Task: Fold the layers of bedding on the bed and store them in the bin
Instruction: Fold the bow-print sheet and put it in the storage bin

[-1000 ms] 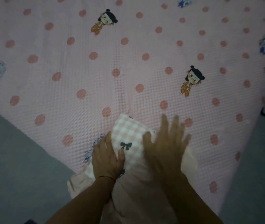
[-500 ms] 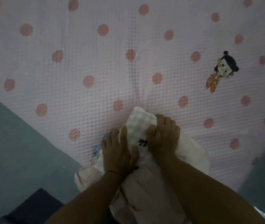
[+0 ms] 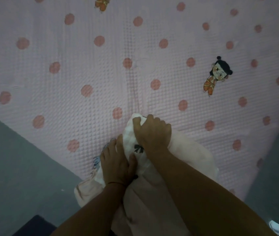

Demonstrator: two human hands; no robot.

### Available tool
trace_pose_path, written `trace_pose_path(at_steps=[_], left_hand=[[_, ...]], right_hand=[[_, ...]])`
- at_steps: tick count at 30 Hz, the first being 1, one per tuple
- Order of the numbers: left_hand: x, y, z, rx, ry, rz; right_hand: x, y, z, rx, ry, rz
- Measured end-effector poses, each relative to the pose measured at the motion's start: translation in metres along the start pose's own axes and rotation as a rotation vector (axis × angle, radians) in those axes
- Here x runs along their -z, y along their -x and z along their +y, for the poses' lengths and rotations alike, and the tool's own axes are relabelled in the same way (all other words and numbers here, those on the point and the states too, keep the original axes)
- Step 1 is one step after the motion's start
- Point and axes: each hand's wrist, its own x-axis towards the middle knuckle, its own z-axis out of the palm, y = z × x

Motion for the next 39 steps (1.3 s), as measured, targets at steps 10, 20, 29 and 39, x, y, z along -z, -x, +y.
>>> trace_pose_path(at_steps=[10, 20, 29, 39], left_hand=[[-0.009, -0.009, 0.004, -0.003, -0.044, 0.053], [-0.002, 0.008, 0.002, -0.05, 0.057, 0.185], [0.026, 0.022, -0.012, -0.05, 0.302, 0.067], [0.091, 0.081, -0.013, 0.348, 0.467, -0.276]], right_hand=[[-0.028, -0.019, 0.013, 0.045, -0.123, 0.05], [0.045, 0.074, 0.068, 0.196, -0.096, 0.03], [0.065, 0.171, 0.158, -0.651, -1.036, -0.268], [0.088, 0.163, 0.184, -0.6, -1.155, -0.587]])
